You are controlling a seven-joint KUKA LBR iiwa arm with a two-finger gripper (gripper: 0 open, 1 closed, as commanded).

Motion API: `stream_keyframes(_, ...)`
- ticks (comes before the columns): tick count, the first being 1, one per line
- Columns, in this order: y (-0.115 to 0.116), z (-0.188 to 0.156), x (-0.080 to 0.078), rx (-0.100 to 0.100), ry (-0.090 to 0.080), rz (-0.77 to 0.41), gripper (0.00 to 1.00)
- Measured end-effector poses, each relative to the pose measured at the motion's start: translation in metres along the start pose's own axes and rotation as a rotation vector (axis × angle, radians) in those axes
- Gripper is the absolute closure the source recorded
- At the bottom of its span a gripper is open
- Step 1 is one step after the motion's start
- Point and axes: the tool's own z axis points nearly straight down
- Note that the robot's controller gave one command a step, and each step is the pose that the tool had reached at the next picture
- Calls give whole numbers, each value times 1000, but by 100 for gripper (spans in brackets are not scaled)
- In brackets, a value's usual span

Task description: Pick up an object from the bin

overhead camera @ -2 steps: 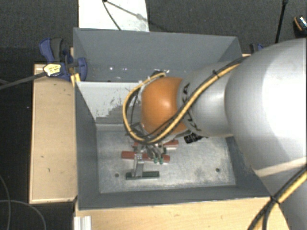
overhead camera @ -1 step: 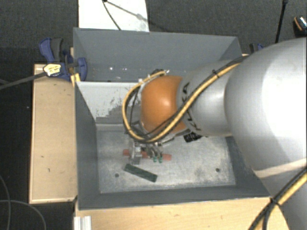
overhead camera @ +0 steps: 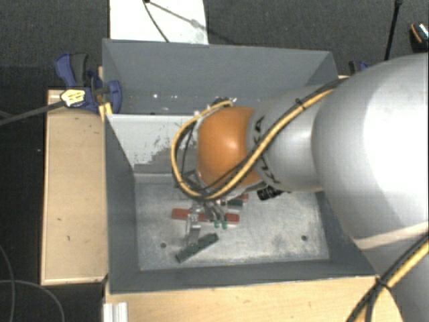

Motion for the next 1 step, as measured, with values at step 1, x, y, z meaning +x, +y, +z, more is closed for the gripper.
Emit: stream_keyframes(1,0,0,0,0,1,4,100)
